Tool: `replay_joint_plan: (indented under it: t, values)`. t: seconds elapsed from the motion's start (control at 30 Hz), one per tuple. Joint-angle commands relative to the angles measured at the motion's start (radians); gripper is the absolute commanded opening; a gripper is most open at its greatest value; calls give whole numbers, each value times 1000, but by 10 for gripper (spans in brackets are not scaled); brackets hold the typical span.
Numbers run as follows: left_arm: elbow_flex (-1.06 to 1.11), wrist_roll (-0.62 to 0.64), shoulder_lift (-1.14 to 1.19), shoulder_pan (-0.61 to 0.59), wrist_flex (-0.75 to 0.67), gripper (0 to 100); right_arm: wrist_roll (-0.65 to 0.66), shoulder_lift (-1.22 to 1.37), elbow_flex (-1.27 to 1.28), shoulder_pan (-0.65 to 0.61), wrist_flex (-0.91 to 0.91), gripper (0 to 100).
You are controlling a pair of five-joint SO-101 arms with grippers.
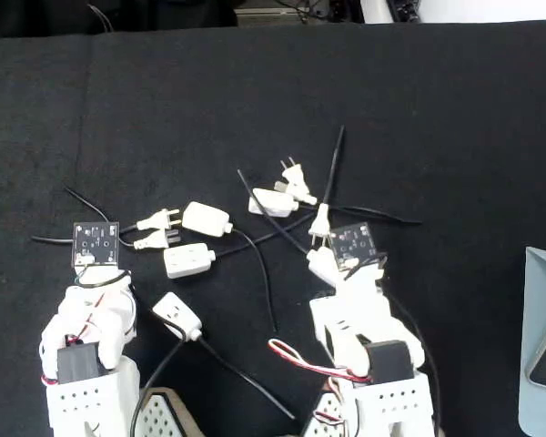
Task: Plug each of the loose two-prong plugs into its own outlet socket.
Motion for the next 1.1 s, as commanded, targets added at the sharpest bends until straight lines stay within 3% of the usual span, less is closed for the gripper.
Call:
replay_joint_plan:
  t: [0.0, 1.07]
  values:
    - [18, 2, -6, 4, -20, 30, 5, -71, -5, 11, 2, 12]
    - [15, -5, -12, 8, -28, 30, 6, -71, -15, 23, -15, 12]
